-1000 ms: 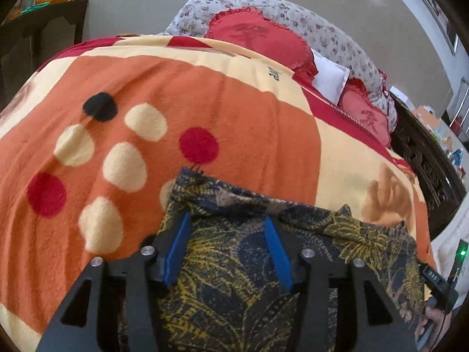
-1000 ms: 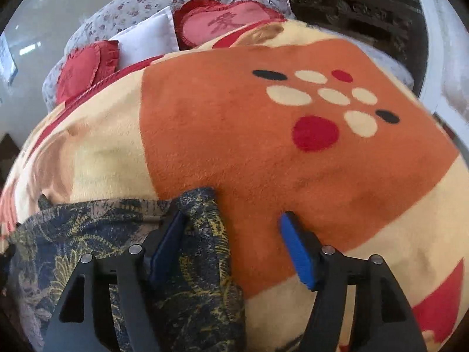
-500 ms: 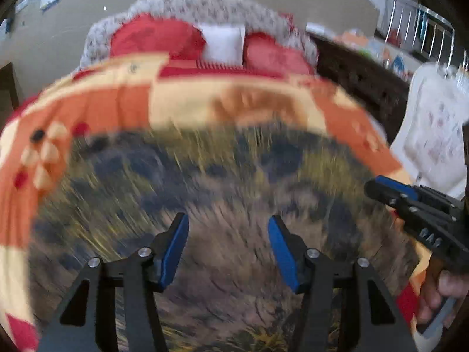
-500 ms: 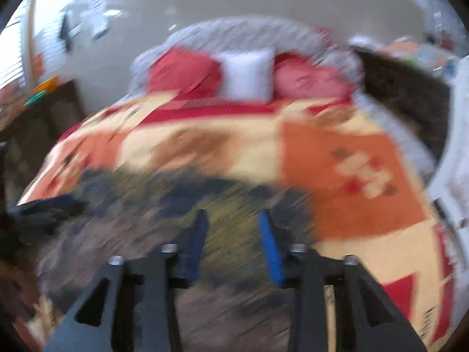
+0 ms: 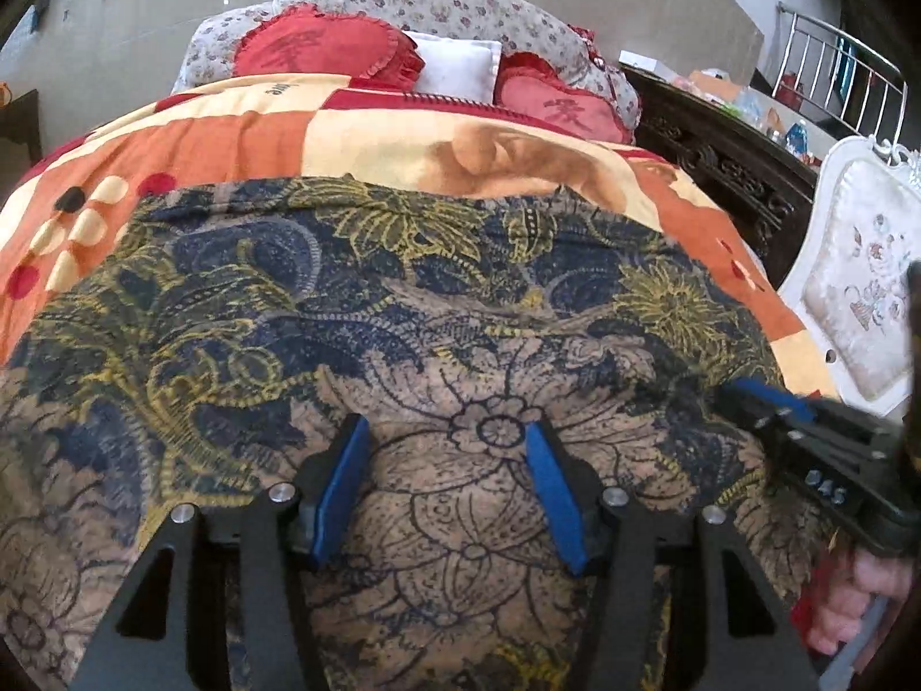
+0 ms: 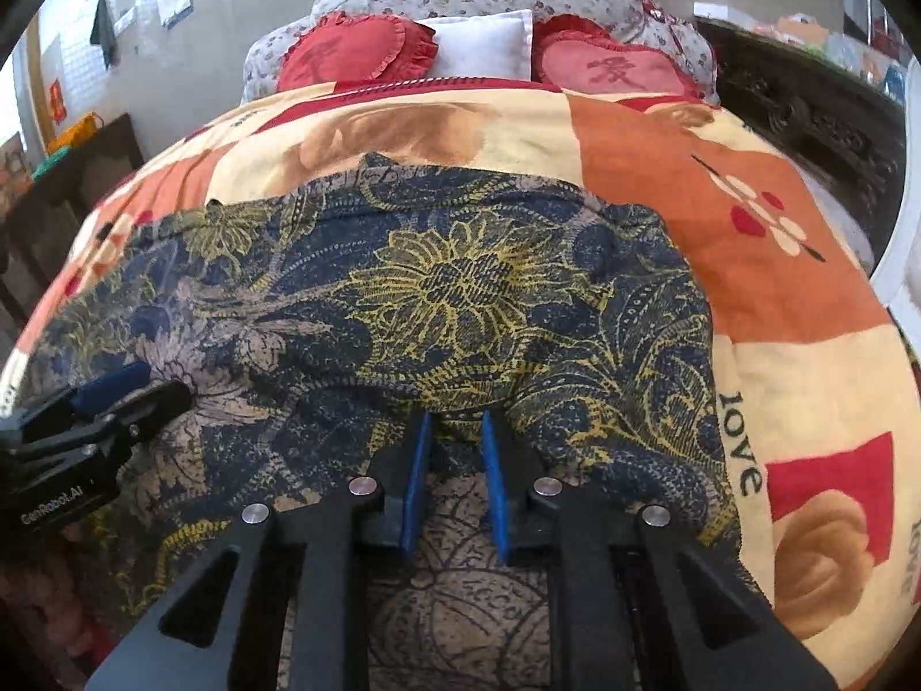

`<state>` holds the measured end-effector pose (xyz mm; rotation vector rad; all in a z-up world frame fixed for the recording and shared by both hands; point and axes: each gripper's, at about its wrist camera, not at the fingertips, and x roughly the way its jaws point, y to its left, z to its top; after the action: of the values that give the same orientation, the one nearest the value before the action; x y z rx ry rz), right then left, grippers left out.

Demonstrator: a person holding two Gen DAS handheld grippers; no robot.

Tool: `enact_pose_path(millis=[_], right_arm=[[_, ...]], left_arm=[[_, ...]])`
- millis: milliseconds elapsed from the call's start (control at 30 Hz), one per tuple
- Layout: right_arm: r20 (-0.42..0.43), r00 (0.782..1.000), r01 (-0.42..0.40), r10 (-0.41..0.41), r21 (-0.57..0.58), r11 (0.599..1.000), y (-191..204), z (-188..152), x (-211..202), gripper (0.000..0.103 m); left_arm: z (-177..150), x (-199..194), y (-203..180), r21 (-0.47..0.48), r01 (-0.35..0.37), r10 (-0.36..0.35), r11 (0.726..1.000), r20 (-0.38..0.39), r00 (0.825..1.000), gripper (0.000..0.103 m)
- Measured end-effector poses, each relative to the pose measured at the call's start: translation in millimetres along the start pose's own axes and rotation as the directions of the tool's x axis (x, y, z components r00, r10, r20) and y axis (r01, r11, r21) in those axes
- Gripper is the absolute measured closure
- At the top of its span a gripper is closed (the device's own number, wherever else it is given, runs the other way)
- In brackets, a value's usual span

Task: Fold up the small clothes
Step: 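Pinch the shirt with the right gripper and lift it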

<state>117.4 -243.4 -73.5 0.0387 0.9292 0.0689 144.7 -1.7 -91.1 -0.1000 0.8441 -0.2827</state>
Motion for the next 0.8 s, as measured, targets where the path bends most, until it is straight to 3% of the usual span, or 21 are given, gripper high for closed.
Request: enact_pose_path(millis=[67,133,233,267,300,333,400,500,667,800], right_arm=[[0.057,0.996,0.07,-0.067,-0.053,0.996,24,-1,-35,0.095],[0.11,0.994,0.027,-0.017,-0.092,0.995,42,-4,-56,0.095],[0.044,0.999,-0.003,0.01,-0.141,0.99,55,-23,-45,0.094],[0.0,1.0,-0.005,0.005,-0.136,0.991,52,-33,-29,0.094],[0.019,0.999,-0.038,0.04,-0.108,0.993,45,-38,-24,0.094],[0.024,0.997,-0.065,0.067,-0.084,0.994,40,-38,-24,0.094],[0.013,0.994,-0.112,0.113,-0.047,0.993,32,-35,-23,0.094],[0.017,0.988,-0.15,0.151,-0.021,0.988,26,-37,-21,0.094],[0.03,0.99,-0.136,0.137,-0.032,0.99,24,-35,-25,0.093],[0.153,0.988,-0.047,0.038,0.057,0.997,13,-36,-62,0.093]], left_arm=[[-3,-19,5,-0.021,-0.007,0.007,1.0,0.015,1.0,0.043],[-6,-40,16,-0.043,-0.019,0.021,0.999,0.049,0.999,0.043],[-6,-63,47,-0.08,-0.138,0.147,0.987,0.107,0.983,0.043],[-7,-63,63,-0.105,-0.181,0.191,0.978,0.091,0.977,0.043],[-11,-56,79,-0.137,-0.222,0.229,0.965,0.038,0.973,0.046],[-18,-44,98,-0.168,-0.215,0.214,0.962,-0.027,0.976,0.049],[-24,-49,107,-0.195,-0.15,0.155,0.969,0.011,0.988,0.049],[-25,-49,103,-0.179,-0.168,0.173,0.969,0.014,0.985,0.048],[-27,-50,101,-0.183,-0.137,0.145,0.973,0.026,0.989,0.043],[-29,-54,107,-0.203,-0.098,0.108,0.974,0.043,0.993,0.038]])
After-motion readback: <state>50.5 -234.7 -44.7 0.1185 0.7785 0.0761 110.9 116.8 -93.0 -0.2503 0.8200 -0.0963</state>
